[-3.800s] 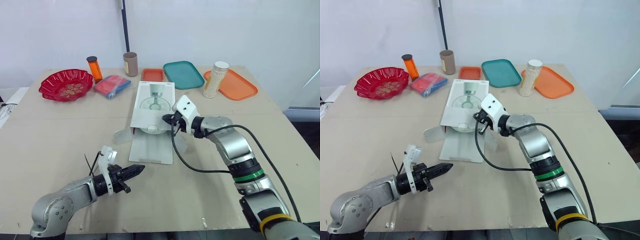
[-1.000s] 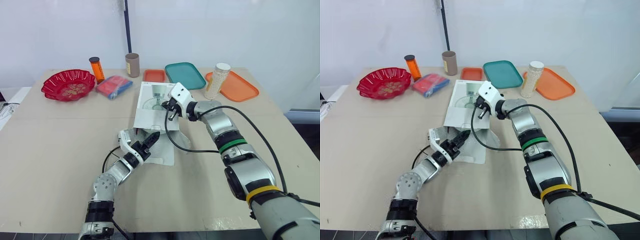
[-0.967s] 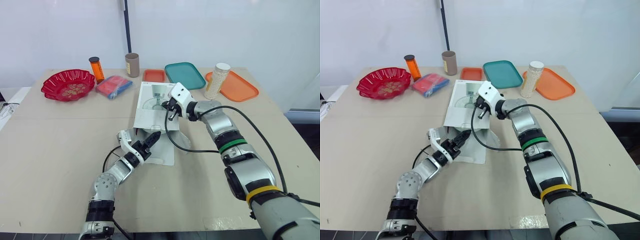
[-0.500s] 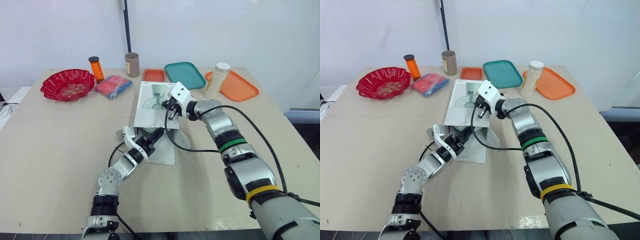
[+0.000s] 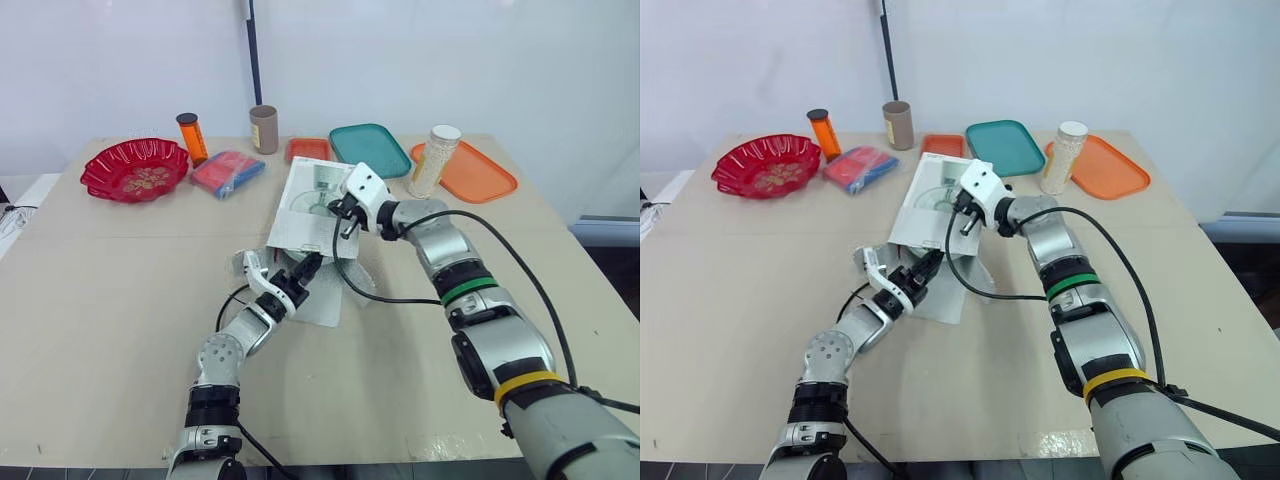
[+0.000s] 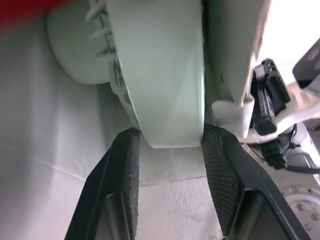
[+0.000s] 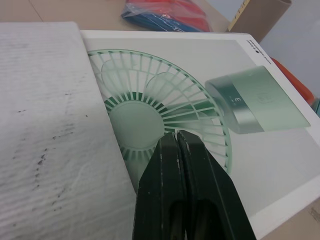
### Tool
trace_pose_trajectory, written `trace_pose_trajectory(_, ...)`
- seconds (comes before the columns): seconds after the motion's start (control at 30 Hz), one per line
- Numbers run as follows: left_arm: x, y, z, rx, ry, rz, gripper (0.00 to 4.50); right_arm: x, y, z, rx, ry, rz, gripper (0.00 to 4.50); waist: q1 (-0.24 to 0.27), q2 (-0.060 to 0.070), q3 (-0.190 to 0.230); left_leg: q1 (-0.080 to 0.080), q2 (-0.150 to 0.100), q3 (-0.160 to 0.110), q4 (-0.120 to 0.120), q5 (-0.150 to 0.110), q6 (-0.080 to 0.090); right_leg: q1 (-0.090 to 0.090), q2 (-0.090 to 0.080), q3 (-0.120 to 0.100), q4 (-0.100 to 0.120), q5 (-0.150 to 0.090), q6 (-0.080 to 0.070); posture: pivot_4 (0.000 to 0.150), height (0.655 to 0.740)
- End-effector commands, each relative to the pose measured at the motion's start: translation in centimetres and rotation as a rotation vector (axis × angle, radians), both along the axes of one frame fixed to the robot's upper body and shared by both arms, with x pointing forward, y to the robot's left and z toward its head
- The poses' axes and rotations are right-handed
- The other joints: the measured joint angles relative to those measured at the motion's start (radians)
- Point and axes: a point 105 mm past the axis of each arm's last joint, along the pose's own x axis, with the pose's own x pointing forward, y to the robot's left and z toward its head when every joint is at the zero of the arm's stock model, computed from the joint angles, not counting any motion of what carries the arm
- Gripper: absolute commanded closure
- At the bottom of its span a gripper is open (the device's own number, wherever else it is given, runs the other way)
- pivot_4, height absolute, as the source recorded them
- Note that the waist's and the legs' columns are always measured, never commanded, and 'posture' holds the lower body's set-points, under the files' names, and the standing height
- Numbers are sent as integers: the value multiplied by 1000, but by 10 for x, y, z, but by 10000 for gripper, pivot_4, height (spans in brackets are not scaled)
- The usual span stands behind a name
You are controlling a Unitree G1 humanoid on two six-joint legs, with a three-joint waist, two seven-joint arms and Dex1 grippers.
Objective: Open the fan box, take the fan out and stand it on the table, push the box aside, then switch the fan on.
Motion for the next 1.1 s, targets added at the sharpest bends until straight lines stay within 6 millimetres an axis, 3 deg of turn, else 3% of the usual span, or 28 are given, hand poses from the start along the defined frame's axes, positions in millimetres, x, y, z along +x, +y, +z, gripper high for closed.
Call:
trace_pose_trajectory(0.03, -6, -10, 4, -67, 3, -20, 30955, -3, -6, -27, -49, 82, -19, 45000, 0, 0, 0, 0, 0, 0, 0, 0, 0, 0, 0, 0, 0, 0, 0, 1500, 7400)
trace_pose_trajectory(0.37, -16, -2, 7, -73, 9, -57, 30955, -4, -3, -27, -49, 81, -12, 45000, -1, 0, 0, 0, 0, 0, -1, 0, 0, 0, 0, 0, -1, 0, 0, 1500, 7400)
trace_pose_trajectory(1.03, -81, 32, -15, 41, 96, -205, 30955, -7, 0, -27, -41, 82, -3, 45000, -2, 0, 0, 0, 1, 1, -2, -1, -1, -1, 1, 1, -2, 0, -1, 1500, 7400)
trace_pose_trajectory(1.1, -79, 35, -17, 65, 94, -176, 24326, -7, 1, -27, -41, 83, -1, 45000, -1, 0, 0, 0, 1, 1, -2, -1, -1, -1, 1, 1, -2, 0, -1, 1500, 7400)
